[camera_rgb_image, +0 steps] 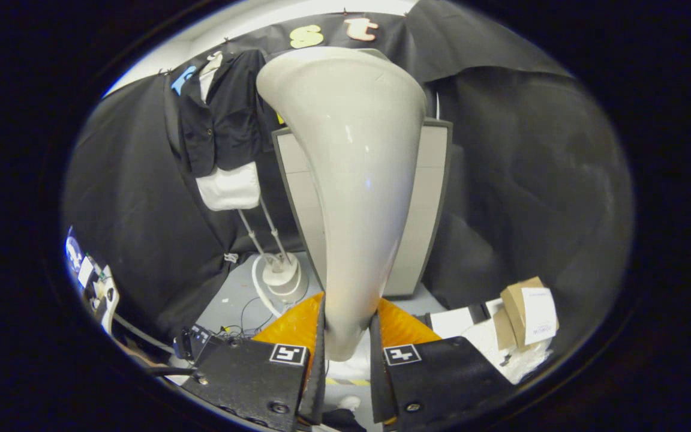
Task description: Iron the clothes twice with a garment steamer, once on the left side and once on the right side.
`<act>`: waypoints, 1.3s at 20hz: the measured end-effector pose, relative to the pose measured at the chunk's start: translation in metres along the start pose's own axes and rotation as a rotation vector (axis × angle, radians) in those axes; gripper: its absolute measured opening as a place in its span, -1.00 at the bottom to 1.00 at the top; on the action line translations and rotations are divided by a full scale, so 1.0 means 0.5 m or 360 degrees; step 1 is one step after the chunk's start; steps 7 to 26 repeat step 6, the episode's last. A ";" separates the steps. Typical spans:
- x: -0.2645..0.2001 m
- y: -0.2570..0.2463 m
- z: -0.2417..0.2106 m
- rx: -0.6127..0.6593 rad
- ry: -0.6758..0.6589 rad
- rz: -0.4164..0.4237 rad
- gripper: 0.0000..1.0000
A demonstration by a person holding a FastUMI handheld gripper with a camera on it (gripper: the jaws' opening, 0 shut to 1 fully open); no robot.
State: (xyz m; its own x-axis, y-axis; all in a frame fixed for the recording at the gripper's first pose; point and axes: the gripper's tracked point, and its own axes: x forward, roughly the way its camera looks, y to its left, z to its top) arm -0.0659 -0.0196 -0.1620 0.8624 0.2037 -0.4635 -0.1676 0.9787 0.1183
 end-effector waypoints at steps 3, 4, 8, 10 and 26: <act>-0.016 -0.010 -0.012 0.0039 -0.0006 0.0002 -0.33; -0.021 -0.013 -0.010 0.0046 -0.0014 -0.0001 -0.33; -0.034 -0.022 -0.007 0.0059 -0.0031 -0.0006 -0.33; -0.034 -0.022 -0.007 0.0059 -0.0031 -0.0006 -0.33; -0.034 -0.022 -0.007 0.0059 -0.0031 -0.0006 -0.33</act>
